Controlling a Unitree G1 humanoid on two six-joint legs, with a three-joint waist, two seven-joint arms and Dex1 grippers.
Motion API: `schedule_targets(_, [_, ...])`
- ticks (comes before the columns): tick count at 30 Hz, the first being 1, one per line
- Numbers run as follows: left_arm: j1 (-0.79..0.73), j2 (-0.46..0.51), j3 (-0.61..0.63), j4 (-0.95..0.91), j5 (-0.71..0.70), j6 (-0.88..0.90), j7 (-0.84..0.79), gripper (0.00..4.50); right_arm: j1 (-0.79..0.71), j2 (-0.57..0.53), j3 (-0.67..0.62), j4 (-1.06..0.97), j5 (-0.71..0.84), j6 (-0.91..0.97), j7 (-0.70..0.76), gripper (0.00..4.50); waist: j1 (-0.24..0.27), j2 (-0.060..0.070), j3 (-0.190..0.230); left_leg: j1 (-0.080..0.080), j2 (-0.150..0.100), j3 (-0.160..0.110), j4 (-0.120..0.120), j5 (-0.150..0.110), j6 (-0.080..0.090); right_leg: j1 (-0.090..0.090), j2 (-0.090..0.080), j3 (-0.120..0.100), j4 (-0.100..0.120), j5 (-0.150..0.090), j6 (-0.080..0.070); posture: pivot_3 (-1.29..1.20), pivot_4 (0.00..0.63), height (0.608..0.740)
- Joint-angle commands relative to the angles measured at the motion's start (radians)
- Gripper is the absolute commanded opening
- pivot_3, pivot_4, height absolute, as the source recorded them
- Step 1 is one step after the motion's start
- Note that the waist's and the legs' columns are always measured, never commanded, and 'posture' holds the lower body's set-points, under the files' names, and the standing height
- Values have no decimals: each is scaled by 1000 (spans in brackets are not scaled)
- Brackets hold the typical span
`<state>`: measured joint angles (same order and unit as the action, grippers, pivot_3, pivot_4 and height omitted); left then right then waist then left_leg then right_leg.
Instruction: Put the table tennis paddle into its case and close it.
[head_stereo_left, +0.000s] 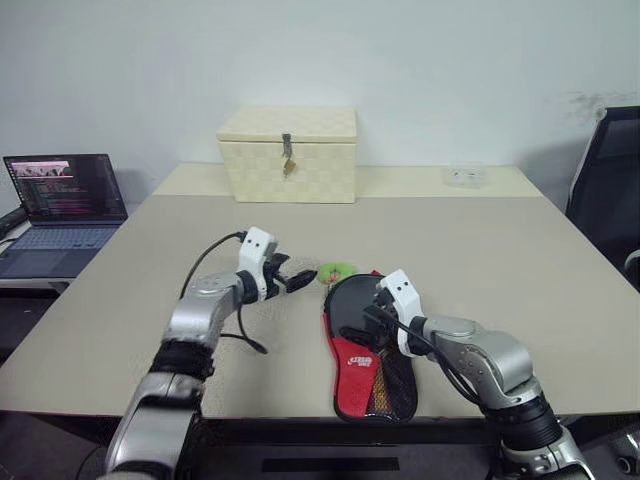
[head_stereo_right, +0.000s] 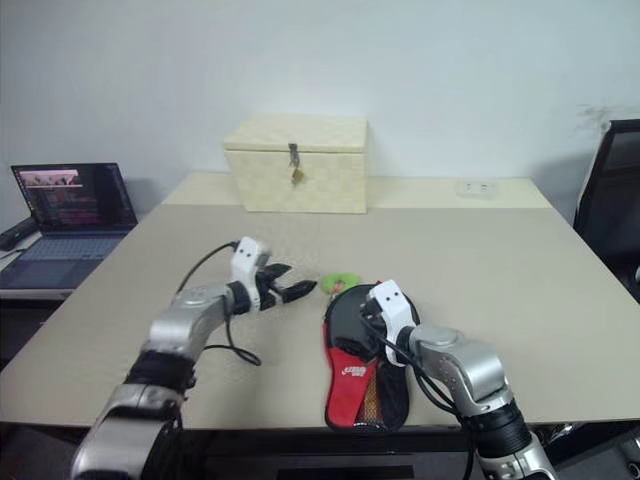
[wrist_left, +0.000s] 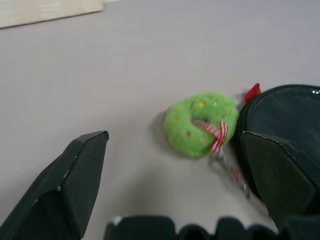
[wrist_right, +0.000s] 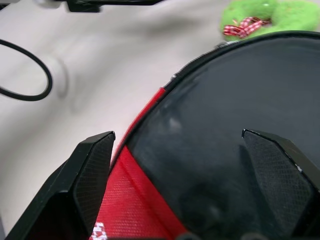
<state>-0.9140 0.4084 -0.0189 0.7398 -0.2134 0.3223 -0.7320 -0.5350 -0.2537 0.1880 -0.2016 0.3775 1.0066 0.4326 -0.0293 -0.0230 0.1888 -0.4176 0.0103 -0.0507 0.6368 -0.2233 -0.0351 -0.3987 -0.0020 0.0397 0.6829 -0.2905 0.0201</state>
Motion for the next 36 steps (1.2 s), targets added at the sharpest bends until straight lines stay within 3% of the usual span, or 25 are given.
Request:
schedule_targets(1, [-127,-33,-4,202,46,-78,-15,4456,3,9,-7,-35,0,-13,-9,4500,0,0,0,0,0,0,0,0,0,0,0,0,0,0,0,0,150,740])
schedule_targets(7, [-255,-94,1,467,98,-122,-27,4456,20,9,-23,-54,-6,5,-42,4500,-5,0,0,-4,0,2,0,0,0,-5,1,1,0,0,0,0,150,740])
schedule_targets(18, [-271,-127,10,557,173,-163,7,4456,39,7,-26,-73,-6,2,-73,4500,-4,0,0,-7,0,1,8,0,0,-7,1,1,8,0,0,0,150,740])
schedule_targets(21, [-269,-136,26,561,176,-162,21,3630,36,5,-29,-69,-11,-13,-74,4500,-4,0,0,-6,-1,0,9,0,0,-7,1,0,11,0,0,0,150,740])
schedule_targets(31, [-262,-144,58,563,186,-167,52,17,18,-2,0,-37,-60,-82,-56,4500,-4,0,0,-5,-1,1,9,0,0,-7,1,1,13,0,0,0,150,740])
schedule_targets(36, [-256,-144,61,564,199,-169,71,17,9,17,59,106,-119,-140,-45,4500,-6,0,0,-3,-2,2,9,1,0,-6,1,2,15,0,0,0,150,740])
